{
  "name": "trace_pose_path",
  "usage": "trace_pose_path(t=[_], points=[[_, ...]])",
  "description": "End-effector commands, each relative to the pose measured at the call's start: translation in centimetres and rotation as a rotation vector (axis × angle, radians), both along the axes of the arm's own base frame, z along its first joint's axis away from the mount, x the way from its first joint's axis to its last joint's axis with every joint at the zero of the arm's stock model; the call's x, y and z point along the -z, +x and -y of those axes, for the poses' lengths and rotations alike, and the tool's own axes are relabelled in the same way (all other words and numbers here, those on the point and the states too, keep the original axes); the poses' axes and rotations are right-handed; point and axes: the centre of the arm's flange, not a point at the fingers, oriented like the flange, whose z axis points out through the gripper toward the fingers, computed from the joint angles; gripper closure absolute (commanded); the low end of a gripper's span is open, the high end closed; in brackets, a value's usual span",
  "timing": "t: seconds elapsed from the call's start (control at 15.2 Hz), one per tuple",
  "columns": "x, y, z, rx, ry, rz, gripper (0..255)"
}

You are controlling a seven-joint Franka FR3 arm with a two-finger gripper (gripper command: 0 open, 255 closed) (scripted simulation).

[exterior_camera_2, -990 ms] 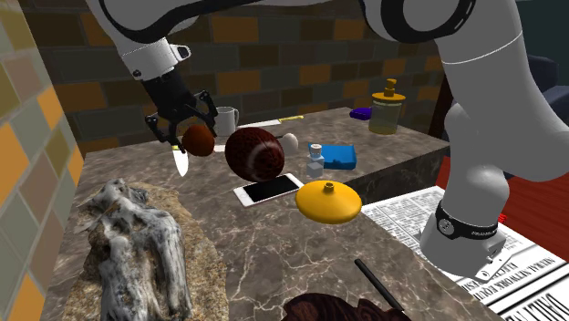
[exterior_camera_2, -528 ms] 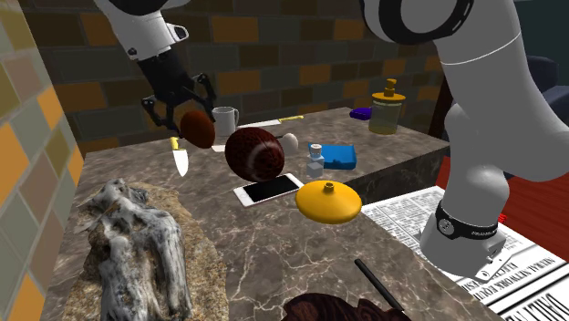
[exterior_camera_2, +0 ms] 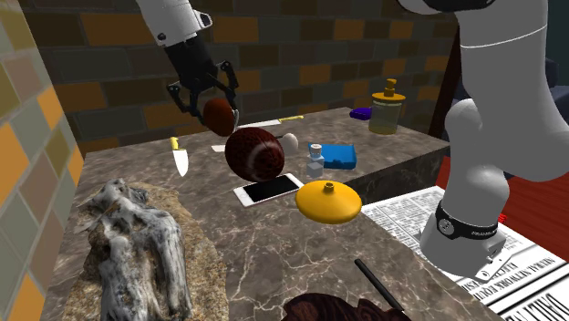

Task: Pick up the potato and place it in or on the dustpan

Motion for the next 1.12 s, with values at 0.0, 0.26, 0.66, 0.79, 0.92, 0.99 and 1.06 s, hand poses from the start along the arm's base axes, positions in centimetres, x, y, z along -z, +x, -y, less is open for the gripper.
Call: trace_pose_path(t=[0.0, 0.26, 0.66, 0.79, 0.92, 0.99, 1.06], points=[[0.2, -2.7, 0.0, -0.001, 0.001, 0.0, 255], [0.1, -8.0, 0.1, -0.001, 0.001, 0.0, 255], [0.0, -15.9, 0.3, -0.001, 0.001, 0.0, 255], [0.0, -18.5, 0.3, -0.001, 0.001, 0.0, 255], [-0.1, -21.2, 0.4, -0.001, 0.001, 0.0, 255], [-0.1, -22.5, 0.4, -0.001, 0.001, 0.0, 255], [-0.1, -23.8, 0.5, -0.001, 0.001, 0.0, 255]])
